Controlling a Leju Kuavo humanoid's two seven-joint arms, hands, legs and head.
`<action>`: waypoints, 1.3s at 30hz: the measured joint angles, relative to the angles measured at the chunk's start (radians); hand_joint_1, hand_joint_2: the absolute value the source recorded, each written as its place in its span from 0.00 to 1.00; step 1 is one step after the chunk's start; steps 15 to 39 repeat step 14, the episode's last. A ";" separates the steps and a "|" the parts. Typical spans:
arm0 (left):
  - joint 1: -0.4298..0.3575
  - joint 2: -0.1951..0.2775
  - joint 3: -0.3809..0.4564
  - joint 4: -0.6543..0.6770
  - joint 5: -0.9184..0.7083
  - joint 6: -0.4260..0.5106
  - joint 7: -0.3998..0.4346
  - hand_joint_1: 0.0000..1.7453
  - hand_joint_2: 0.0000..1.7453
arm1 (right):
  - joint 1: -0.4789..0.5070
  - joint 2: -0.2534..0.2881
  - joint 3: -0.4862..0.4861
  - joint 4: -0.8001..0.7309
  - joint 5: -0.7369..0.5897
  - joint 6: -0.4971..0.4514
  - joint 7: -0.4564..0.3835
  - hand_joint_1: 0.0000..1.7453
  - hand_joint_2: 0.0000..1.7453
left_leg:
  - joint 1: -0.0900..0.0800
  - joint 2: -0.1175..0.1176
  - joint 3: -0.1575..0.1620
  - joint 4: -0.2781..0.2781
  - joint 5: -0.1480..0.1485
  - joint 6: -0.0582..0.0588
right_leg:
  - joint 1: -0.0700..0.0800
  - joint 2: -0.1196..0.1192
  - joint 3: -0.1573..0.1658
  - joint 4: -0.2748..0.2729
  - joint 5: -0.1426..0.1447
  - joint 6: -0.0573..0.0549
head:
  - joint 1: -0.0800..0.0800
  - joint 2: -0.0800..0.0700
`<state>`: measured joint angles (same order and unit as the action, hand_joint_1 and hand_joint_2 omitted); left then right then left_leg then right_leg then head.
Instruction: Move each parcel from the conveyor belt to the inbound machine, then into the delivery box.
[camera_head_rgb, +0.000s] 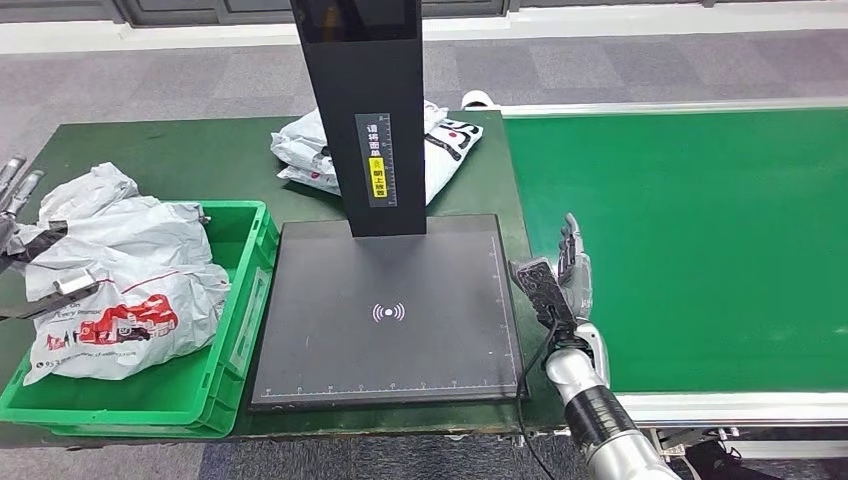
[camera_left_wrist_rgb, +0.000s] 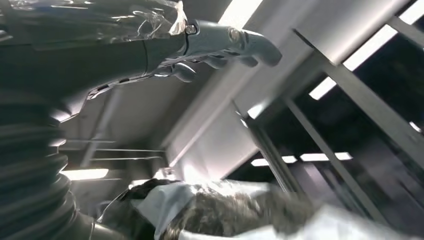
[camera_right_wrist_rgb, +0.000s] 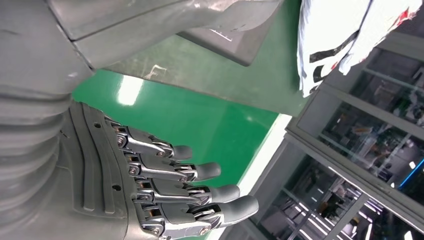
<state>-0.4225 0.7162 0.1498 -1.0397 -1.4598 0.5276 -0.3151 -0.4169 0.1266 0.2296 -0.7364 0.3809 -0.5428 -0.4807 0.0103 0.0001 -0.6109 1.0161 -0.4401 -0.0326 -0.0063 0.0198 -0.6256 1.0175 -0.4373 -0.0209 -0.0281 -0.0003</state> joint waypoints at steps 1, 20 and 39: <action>-0.009 0.017 -0.010 0.010 0.003 -0.013 -0.010 0.00 1.00 | 0.000 0.000 -0.001 -0.001 0.004 0.002 0.002 0.00 1.00 | 0.000 0.000 0.000 0.000 0.000 0.000 | 0.000 0.000 0.000 0.000 0.000 0.000 | 0.000 0.000; 0.008 0.269 -0.075 -0.097 -0.010 -0.171 -0.091 0.00 0.00 | -0.004 -0.001 -0.018 -0.001 0.052 0.019 0.010 0.00 1.00 | 0.002 0.002 0.000 0.000 -0.001 -0.002 | 0.001 0.001 -0.001 0.000 0.000 -0.001 | 0.000 0.000; 0.008 0.269 -0.075 -0.097 -0.010 -0.171 -0.091 0.00 0.00 | -0.004 -0.001 -0.018 -0.001 0.052 0.019 0.010 0.00 1.00 | 0.002 0.002 0.000 0.000 -0.001 -0.002 | 0.001 0.001 -0.001 0.000 0.000 -0.001 | 0.000 0.000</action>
